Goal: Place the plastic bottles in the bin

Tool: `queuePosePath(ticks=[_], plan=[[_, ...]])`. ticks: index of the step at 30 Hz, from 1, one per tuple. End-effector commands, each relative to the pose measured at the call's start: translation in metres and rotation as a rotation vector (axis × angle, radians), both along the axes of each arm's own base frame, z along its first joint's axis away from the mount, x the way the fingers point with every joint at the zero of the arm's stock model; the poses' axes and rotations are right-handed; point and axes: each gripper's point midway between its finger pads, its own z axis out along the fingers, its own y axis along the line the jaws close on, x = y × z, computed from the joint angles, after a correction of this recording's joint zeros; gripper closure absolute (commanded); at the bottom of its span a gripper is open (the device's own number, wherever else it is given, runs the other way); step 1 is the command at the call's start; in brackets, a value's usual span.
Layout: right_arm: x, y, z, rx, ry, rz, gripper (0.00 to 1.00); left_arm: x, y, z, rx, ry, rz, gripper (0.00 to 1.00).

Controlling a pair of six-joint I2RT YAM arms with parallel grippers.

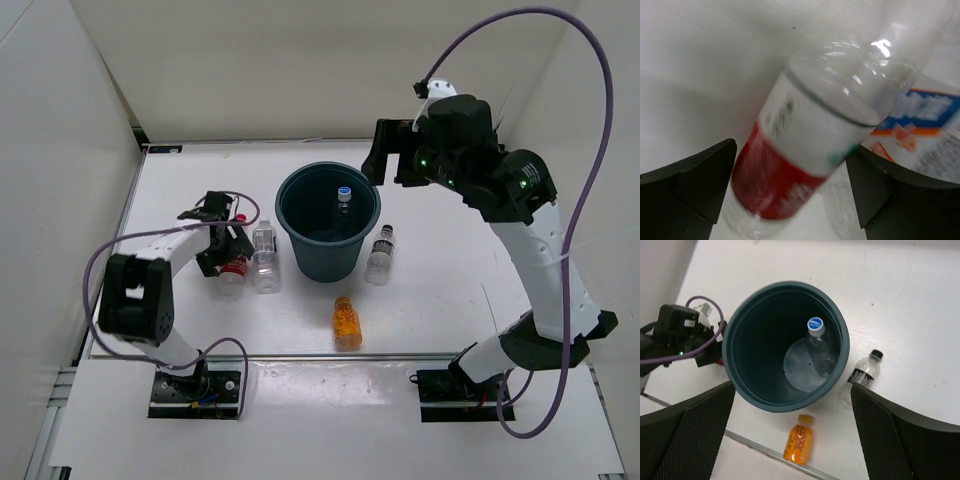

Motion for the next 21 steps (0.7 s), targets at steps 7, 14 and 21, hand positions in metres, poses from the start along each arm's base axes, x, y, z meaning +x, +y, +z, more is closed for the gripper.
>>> queuePosePath(ticks=[7,14,21], plan=[[-0.003,-0.014,-0.028,-0.087,0.091,-0.033,0.00,0.026,0.002,0.013,0.035,-0.057,-0.011,0.42],[-0.002,-0.045,-0.069,-0.079,0.233,-0.173,0.00,0.037,0.015,0.165,0.047,-0.349,0.165,0.46],[0.001,-0.093,-0.135,0.048,0.453,-0.376,0.00,0.061,-0.050,0.338,-0.224,-0.880,-0.026,0.36]])
